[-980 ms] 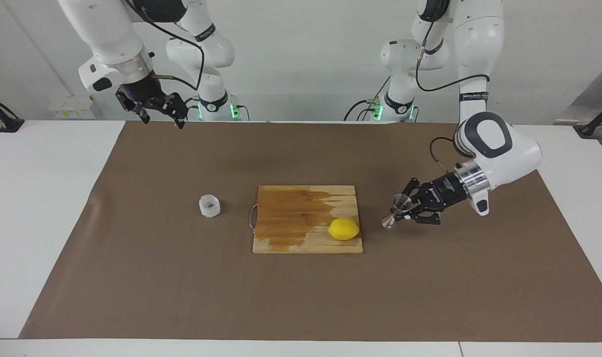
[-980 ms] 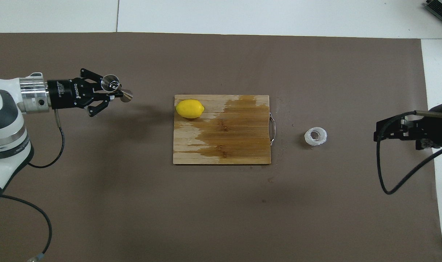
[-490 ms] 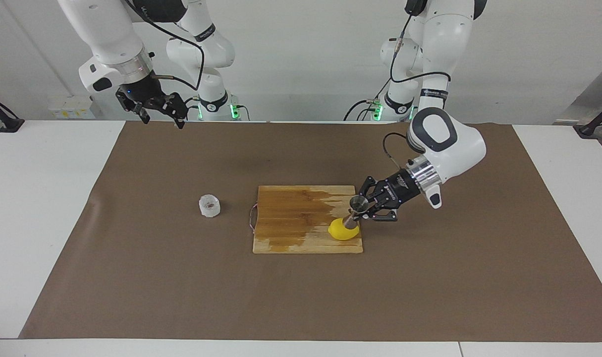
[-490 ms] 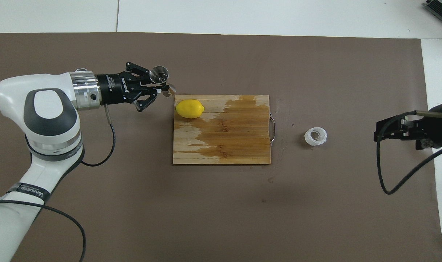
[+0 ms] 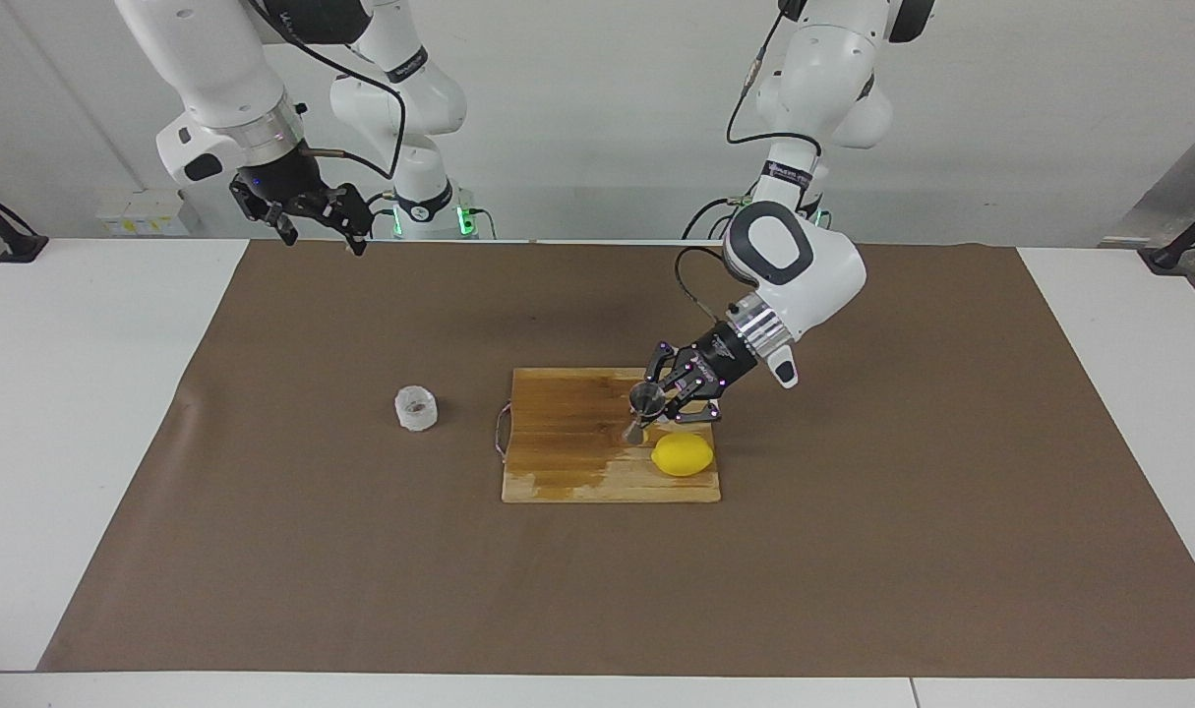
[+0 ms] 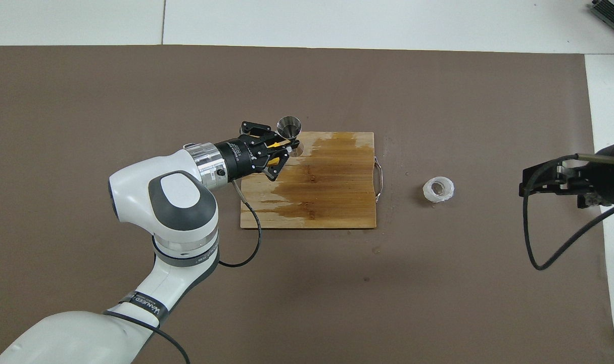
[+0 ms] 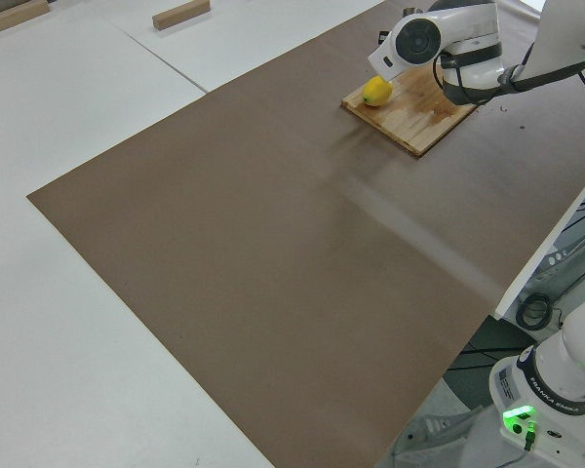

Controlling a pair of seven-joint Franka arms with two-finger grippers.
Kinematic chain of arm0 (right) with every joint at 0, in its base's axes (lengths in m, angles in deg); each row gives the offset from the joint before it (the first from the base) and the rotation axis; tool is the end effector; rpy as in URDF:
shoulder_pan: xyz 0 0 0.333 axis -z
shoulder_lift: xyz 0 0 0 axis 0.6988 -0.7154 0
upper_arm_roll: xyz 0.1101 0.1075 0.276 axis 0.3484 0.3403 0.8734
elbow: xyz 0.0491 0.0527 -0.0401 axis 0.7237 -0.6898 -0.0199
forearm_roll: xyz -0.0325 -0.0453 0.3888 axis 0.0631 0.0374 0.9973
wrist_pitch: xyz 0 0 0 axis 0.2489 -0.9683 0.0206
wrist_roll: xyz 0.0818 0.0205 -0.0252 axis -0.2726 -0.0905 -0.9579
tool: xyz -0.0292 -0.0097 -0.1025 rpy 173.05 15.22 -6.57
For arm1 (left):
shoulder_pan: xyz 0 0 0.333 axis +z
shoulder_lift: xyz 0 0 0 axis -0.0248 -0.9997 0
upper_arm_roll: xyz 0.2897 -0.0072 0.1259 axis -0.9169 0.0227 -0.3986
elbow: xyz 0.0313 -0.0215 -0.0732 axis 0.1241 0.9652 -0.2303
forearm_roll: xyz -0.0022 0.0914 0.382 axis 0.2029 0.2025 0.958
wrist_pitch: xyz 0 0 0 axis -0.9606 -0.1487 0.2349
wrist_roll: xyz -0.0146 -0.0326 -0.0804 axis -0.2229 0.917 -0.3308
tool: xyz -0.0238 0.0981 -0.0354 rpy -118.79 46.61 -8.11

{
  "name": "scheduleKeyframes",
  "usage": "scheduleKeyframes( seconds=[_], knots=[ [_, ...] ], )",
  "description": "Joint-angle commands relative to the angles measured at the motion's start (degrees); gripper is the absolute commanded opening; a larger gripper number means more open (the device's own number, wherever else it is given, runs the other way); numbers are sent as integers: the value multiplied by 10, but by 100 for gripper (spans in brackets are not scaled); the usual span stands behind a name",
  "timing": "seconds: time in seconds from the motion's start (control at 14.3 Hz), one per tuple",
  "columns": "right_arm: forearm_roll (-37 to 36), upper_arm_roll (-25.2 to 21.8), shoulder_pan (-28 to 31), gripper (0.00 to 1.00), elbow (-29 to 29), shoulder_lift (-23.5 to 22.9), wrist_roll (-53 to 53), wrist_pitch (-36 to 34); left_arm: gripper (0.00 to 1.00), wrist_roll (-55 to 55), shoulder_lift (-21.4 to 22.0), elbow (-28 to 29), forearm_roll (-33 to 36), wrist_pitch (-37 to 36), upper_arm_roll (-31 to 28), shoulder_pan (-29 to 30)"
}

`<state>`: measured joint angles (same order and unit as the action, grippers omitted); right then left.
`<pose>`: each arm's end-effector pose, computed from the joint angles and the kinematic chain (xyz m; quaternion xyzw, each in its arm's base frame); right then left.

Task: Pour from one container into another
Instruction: 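Lift the silver cup with the left gripper over the wooden board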

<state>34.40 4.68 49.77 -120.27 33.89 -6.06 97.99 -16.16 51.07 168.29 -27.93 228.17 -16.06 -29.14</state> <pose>0.5186 0.0217 0.6196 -0.9932 0.1062 0.0463 0.0095 0.5534 -0.2871 0.3573 0.3979 0.7560 -0.3110 0.4164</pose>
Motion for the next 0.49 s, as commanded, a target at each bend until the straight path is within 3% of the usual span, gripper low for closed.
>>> scheduleKeyframes(
  seconds=[0.0, 0.14, 0.42],
  knots=[
    [16, 3, 9, 100, 4, 1, -13, 1, 0, 104, 27, 53, -115, 26, -8, -29],
    [16, 3, 9, 100, 4, 1, -13, 1, 0, 167, 25, 58, -181, 29, -8, -34],
    [16, 3, 9, 100, 4, 1, -13, 1, 0, 206, 10, 59, -224, 32, -8, -54]
  ],
)
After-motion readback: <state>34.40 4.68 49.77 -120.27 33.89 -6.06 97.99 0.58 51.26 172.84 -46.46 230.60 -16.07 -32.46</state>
